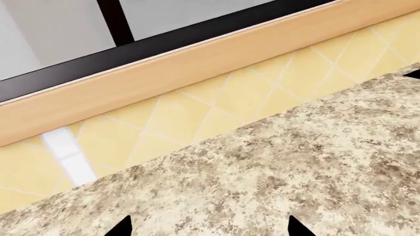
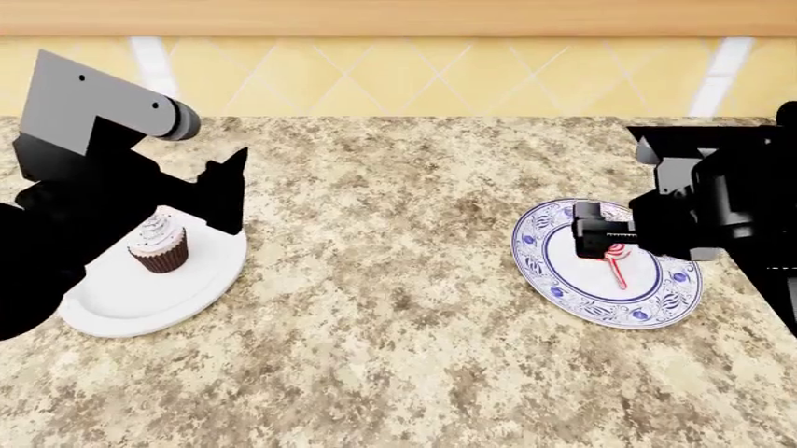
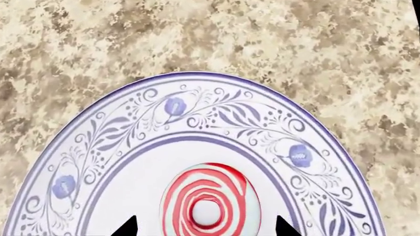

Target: Move the dessert items from the plate to the tray.

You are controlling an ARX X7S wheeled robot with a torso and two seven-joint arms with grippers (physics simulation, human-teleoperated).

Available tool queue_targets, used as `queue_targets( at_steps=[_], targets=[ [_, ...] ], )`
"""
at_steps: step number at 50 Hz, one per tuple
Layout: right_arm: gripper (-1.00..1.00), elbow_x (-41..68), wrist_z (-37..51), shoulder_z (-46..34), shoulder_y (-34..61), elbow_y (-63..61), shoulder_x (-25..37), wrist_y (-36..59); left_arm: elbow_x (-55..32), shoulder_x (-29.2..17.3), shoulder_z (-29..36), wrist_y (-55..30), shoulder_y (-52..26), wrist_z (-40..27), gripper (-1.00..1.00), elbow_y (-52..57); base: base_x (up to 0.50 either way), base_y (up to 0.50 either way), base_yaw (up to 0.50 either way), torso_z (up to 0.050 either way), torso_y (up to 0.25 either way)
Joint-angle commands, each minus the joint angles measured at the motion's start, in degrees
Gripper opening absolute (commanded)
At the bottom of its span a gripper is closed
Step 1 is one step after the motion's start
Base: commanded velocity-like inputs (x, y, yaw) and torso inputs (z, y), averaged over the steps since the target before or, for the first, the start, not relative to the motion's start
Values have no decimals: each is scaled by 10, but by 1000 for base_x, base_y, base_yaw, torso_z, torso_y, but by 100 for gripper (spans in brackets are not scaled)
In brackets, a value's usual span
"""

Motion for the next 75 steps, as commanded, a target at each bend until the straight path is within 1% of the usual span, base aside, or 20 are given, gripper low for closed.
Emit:
queue_targets(
  at_steps=[1, 20, 21, 29, 32, 47, 58, 63, 68, 75],
  targets=[
    [100, 9, 7, 6, -27, -17, 11, -9, -25, -12, -18, -19, -6, -22, 100, 23, 0, 0, 0, 0, 0],
    [100, 25, 26, 18, -55, -51, 22, -9, -47, -23, -32, -24, 3, -37, 100, 39, 0, 0, 0, 0, 0],
    [-100, 25, 25, 17, -56, -53, 22, -9, -47, -23, -32, -24, 3, -37, 100, 39, 0, 0, 0, 0, -15],
    [-100, 27, 17, 10, -60, -75, 26, -9, -50, -24, -33, -24, 4, -40, 100, 40, 0, 0, 0, 0, 0],
    [-100, 26, 14, 7, -59, -78, 25, -10, -40, -29, -24, -20, 4, -32, 100, 45, 0, 0, 0, 0, 25],
    [-100, 34, 14, 6, -44, -107, 31, 1, -39, -33, -19, -15, 9, -26, 100, 42, 0, 0, 0, -15, 250],
    [-100, 46, 34, 21, -25, -133, 39, 12, -46, -37, -26, -12, 15, -29, 100, 46, 0, 0, 0, -15, 250],
    [-100, 59, 52, 41, -9, -160, 47, 15, -50, -40, -30, -9, 20, -29, 100, 50, 0, 0, 0, -13, 229],
    [-100, 72, 66, 59, 26, -182, 52, 28, -64, -39, -42, -10, 19, -38, 100, 48, 0, 0, 0, 0, 0],
    [-100, 81, 74, 65, 45, -198, 53, 38, -70, -45, -39, -14, 22, -34, 100, 55, 0, 0, 0, 48, 104]
  ],
)
